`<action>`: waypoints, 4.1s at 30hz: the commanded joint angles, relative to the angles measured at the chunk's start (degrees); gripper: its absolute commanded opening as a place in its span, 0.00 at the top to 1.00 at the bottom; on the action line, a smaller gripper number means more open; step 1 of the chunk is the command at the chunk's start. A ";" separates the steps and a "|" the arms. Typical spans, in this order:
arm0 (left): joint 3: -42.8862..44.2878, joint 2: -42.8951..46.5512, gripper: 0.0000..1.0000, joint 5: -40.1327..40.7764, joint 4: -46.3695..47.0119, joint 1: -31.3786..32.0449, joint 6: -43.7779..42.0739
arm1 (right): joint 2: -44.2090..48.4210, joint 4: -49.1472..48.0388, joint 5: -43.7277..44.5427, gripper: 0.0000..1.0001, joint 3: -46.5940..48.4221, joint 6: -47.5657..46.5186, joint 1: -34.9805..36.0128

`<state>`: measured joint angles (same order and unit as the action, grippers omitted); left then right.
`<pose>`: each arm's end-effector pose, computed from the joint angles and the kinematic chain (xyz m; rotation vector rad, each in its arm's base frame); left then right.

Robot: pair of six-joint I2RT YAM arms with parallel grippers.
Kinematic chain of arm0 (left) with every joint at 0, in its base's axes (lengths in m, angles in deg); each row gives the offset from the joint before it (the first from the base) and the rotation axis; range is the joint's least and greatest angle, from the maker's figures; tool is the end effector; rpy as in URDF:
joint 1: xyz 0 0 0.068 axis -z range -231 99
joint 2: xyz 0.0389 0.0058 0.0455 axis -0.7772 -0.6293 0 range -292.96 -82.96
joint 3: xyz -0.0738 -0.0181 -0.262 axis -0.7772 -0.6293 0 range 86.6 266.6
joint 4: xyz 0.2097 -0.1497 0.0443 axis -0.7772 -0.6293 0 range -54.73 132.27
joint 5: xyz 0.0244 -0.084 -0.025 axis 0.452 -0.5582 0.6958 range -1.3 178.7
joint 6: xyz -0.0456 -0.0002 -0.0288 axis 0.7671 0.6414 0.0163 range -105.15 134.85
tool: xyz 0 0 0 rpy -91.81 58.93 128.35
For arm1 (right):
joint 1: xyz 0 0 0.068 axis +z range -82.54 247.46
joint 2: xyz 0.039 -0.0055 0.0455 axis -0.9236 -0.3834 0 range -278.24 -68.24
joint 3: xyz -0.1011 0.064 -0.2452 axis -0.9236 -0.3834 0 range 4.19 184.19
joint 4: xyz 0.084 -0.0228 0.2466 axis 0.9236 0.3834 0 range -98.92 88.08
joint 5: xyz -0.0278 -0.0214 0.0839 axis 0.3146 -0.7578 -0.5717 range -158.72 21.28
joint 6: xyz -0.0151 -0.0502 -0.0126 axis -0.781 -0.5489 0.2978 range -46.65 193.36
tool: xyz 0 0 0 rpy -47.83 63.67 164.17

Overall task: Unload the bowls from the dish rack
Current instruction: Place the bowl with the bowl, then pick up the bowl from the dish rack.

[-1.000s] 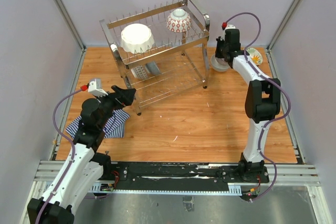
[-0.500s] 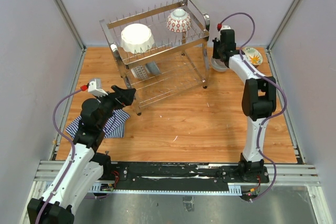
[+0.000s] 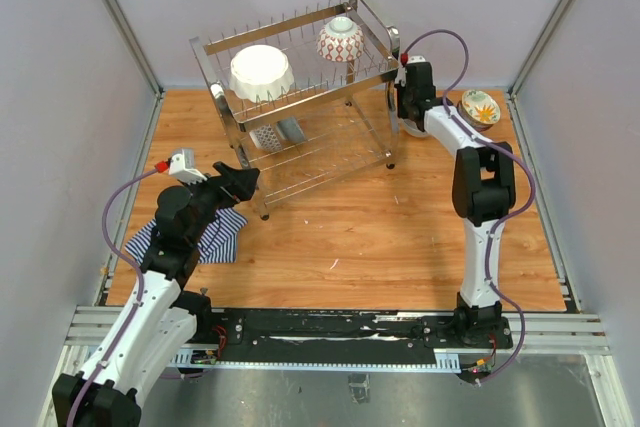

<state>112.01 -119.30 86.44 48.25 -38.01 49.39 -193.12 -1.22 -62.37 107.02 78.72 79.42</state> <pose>0.1638 -0.0392 0.2729 -0.2875 1.6752 -0.6589 0.5053 0.1030 0.2394 -0.0530 2.0866 0.0681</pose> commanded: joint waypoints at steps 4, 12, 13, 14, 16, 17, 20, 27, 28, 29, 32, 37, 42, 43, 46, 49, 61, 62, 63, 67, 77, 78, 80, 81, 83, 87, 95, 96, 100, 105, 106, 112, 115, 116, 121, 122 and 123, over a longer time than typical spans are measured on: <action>1.05 -0.37 0.00 -0.45 2.45 0.36 -0.37 | -1.32 0.02 3.15 0.99 4.57 -1.37 0.89; 0.53 -0.49 0.00 -0.45 2.70 0.36 -0.27 | -1.93 0.67 2.49 0.88 4.37 -0.34 0.89; 0.52 -0.41 0.00 -0.44 2.70 0.37 -0.27 | -1.93 0.58 2.26 0.87 4.18 -0.17 0.94; 0.52 -0.34 0.00 -0.38 2.64 0.34 -0.27 | -1.94 0.51 2.02 0.86 3.99 0.01 0.95; 0.46 -0.16 0.00 -0.40 2.56 0.36 -0.27 | -1.93 0.43 1.60 0.85 3.80 0.37 0.91; 0.43 -0.01 0.00 -0.39 2.43 0.36 -0.27 | -1.90 0.34 1.42 0.85 3.73 0.57 0.91; 0.46 0.43 0.00 -0.23 2.12 0.34 -0.27 | -1.67 0.21 0.67 0.71 3.53 0.97 0.94; 0.43 1.39 0.00 -0.42 1.71 0.36 0.05 | 3.09 -2.42 -0.13 0.54 -0.48 3.10 0.65; 0.43 1.46 0.00 -0.45 1.71 0.37 0.15 | 4.35 -3.01 -0.38 0.54 -1.52 3.45 0.53; 0.43 1.59 0.00 -0.38 1.75 0.37 0.23 | 5.65 -3.68 -0.77 0.53 -2.63 3.89 0.32; 0.59 1.49 0.00 -0.22 1.59 0.28 0.59 | 9.97 -5.35 -1.86 0.51 -5.90 5.40 -0.41; 2.37 -0.55 0.00 0.89 0.22 0.36 1.43 | 19.34 -7.23 -1.80 0.50 -13.42 8.31 -1.74; 3.48 -2.64 0.00 -0.16 1.68 0.31 2.39 | 32.46 -14.22 -4.73 0.50 -29.09 11.83 -1.91; 3.58 -2.70 0.00 -0.08 1.85 0.31 2.43 | 34.93 -16.47 -6.10 0.50 -32.52 12.79 -1.87; 3.90 -2.93 0.00 0.27 2.02 0.34 2.30 | 41.84 -25.40 -11.81 0.50 -42.58 15.50 -1.14; 3.65 -3.22 0.00 0.28 2.51 0.44 2.28 | 47.12 -32.74 -14.82 0.51 -50.31 16.89 1.73; 2.92 -3.92 0.00 -0.58 3.10 0.42 2.33 | 41.94 -46.99 -18.03 0.52 -53.75 20.36 18.30; 2.84 -3.80 0.00 -0.73 3.09 0.43 2.35 | 40.33 -48.44 -18.68 0.52 -53.33 21.56 18.68; 2.69 -3.64 0.00 -0.85 3.13 0.45 2.41 | 38.44 -49.75 -19.41 0.52 -52.70 22.60 19.12; 2.28 -2.75 0.00 -1.08 3.62 0.45 2.63 | 31.43 -52.98 -21.86 0.54 -48.90 26.19 20.37; 2.47 -1.77 0.00 -0.97 3.37 0.45 2.72 | 17.84 -54.16 -24.49 0.55 -36.95 29.80 22.31; 2.45 -1.63 0.00 -0.87 3.32 0.44 2.65 | 16.62 -53.93 -24.56 0.55 -35.88 29.93 22.43; 2.52 -1.50 0.00 -0.70 3.29 0.45 2.50 | 14.49 -53.22 -24.54 0.55 -33.42 30.04 22.63; 2.54 -1.42 0.00 -0.59 3.26 0.45 2.42 | 13.40 -52.85 -24.36 0.55 -31.91 30.22 22.70; 2.54 -1.45 0.00 -0.52 3.24 0.45 2.29 | 11.71 -52.46 -24.03 0.54 -29.77 30.31 22.83; 2.62 -1.54 0.00 -0.71 3.60 0.45 2.06 | 6.87 -52.06 -23.83 0.54 -25.88 31.05 22.89; 2.33 -1.37 0.00 -0.79 3.78 0.41 1.93 | 1.29 -49.38 -23.34 0.54 -18.32 31.55 22.84; 2.28 -1.37 0.00 -0.79 3.84 0.45 1.91 | 0.64 -49.19 -23.37 0.54 -17.46 31.56 22.79; 2.11 -1.46 0.00 -0.62 3.84 0.45 1.76 | -1.53 -48.24 -23.63 0.54 -14.61 31.99 22.72; 2.02 -1.75 0.00 -0.55 4.17 0.43 1.62 | -3.76 -48.65 -24.25 0.54 -12.51 32.86 22.42; 1.97 -1.84 0.00 -0.62 4.21 0.45 1.58 | -4.17 -48.86 -24.40 0.54 -12.13 33.13 22.35; 1.84 -2.53 0.00 -0.65 4.80 0.45 1.49 | -6.33 -49.51 -25.51 0.58 -10.06 35.06 21.77; 1.75 -2.90 0.00 -0.65 5.07 0.45 1.49 | -6.96 -50.33 -25.98 0.59 -9.77 35.94 21.58; 1.68 -3.01 0.00 -0.66 5.16 0.43 1.49 | -7.12 -50.57 -26.19 0.60 -9.77 36.25 21.47; 1.62 -3.19 0.00 -0.63 5.27 0.45 1.48 | -7.83 -51.63 -26.65 0.64 -9.69 37.28 21.23; 1.62 -3.21 0.00 -0.62 5.27 0.44 1.48 | -7.96 -51.65 -26.73 0.64 -9.72 37.40 21.19; 1.58 -3.21 0.00 -0.60 5.27 0.45 1.49 | -8.14 -51.69 -26.86 0.65 -9.67 37.48 21.17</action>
<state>113.71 -122.47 85.85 51.26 -38.01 51.93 -199.46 -51.82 -87.04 95.57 114.28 101.15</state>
